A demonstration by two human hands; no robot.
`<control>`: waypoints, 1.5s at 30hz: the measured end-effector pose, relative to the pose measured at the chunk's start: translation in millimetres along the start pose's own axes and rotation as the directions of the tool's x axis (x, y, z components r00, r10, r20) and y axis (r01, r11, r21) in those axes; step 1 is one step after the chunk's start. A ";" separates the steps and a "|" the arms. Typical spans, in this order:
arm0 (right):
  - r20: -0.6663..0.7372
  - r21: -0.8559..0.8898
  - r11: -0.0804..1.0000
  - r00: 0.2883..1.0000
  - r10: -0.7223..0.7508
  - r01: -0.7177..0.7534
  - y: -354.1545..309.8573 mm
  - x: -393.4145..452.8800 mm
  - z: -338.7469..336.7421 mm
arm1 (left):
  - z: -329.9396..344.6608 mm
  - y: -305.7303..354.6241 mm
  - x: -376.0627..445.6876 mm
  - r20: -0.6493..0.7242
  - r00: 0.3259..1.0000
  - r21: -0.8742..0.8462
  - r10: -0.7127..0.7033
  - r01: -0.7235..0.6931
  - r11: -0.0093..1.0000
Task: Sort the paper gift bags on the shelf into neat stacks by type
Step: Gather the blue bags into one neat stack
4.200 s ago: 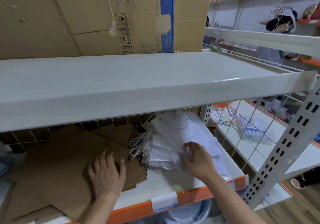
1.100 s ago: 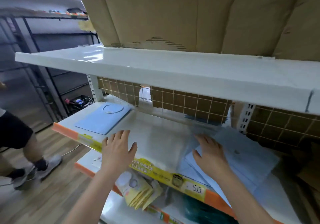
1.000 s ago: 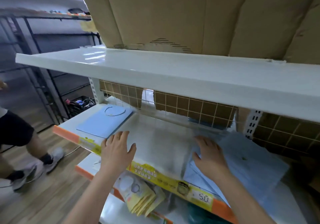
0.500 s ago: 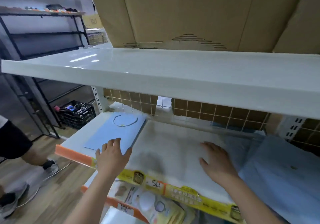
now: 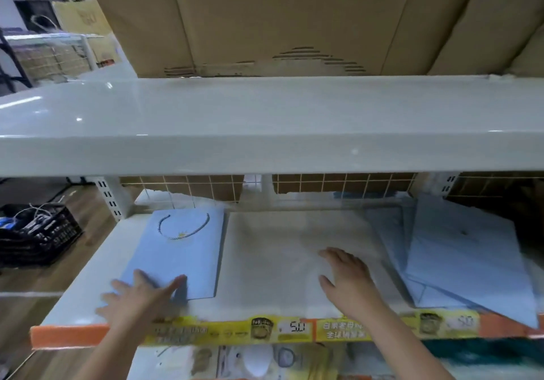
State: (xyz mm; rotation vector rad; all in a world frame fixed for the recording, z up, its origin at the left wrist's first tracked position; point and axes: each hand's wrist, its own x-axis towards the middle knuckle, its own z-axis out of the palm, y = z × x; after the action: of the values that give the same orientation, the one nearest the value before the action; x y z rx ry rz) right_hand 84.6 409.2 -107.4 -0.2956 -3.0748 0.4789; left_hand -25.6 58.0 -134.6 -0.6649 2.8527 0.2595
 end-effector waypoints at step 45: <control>0.110 0.938 0.277 0.936 0.336 -0.209 262.8 -24.4 -106.8 | 89.7 290.2 -267.4 -0.100 0.875 -0.741 0.474 -0.383 0.552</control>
State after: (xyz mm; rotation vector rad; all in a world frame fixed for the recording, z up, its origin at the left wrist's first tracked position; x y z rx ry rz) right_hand 161.6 682.5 -84.9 -0.7361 -2.0213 2.0397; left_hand 91.9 445.0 -122.7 0.0056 2.6589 1.5600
